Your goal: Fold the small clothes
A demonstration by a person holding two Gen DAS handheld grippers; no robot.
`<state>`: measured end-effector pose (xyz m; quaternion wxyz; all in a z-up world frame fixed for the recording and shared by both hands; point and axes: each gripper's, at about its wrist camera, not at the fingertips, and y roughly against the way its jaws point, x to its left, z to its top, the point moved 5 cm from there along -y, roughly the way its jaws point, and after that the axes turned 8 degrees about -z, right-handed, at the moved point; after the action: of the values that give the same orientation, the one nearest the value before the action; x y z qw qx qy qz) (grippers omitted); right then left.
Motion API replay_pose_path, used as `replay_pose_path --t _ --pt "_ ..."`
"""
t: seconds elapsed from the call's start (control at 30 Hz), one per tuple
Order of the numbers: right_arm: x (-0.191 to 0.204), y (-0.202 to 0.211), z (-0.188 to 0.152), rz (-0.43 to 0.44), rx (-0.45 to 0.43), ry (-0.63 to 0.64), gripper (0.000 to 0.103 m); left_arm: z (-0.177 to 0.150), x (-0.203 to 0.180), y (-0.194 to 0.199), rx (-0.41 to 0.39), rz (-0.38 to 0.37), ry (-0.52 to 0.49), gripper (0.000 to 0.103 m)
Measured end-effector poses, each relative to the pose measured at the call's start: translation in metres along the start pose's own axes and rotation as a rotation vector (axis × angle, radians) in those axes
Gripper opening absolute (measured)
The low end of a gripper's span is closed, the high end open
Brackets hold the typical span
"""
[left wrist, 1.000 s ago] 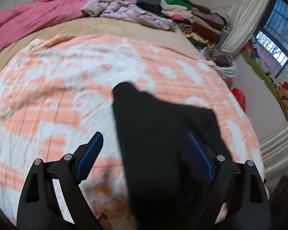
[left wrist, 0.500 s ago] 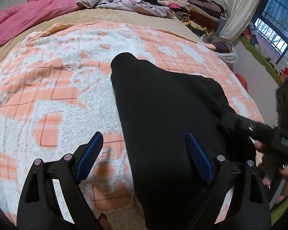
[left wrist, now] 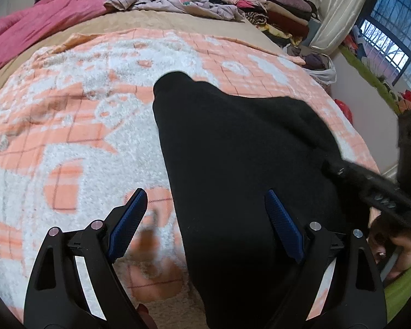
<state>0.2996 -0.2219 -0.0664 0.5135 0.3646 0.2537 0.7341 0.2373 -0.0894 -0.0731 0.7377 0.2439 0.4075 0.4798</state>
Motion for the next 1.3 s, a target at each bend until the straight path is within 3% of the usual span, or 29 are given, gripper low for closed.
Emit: replay_pose_path --t 0.13,0.3,0.53,0.9,0.93,1.03,1.13,1.3 --pt "-0.019 -0.003 -0.014 0.004 0.000 -0.097 0.048 -0.003 -0.002 -0.002 0.003 0.002 -0.005 0.081" --pt "-0.016 0.007 -0.018 -0.058 -0.021 -0.093 0.057 -0.005 -0.003 -0.001 0.001 0.012 -0.012 0.081" --pt "-0.010 0.028 -0.031 -0.139 -0.036 -0.049 0.060 -0.008 -0.002 0.004 -0.002 0.006 -0.006 0.081" --pt "-0.008 0.040 -0.049 -0.085 -0.021 -0.112 0.062 -0.019 -0.003 0.017 -0.008 -0.021 0.008 0.081" --pt "-0.007 0.041 -0.050 -0.081 -0.021 -0.113 0.061 -0.020 -0.003 0.018 -0.008 -0.024 0.011 0.081" --pt "-0.002 0.038 -0.053 -0.033 0.001 -0.105 0.030 -0.025 -0.006 0.020 -0.002 -0.053 0.024 0.077" --pt "0.005 0.043 -0.053 -0.045 -0.008 -0.066 0.027 -0.030 -0.013 0.023 -0.005 -0.073 0.011 0.060" --pt "0.000 0.042 -0.060 -0.096 -0.014 -0.068 0.029 -0.038 -0.019 0.018 0.004 -0.059 -0.022 0.060"
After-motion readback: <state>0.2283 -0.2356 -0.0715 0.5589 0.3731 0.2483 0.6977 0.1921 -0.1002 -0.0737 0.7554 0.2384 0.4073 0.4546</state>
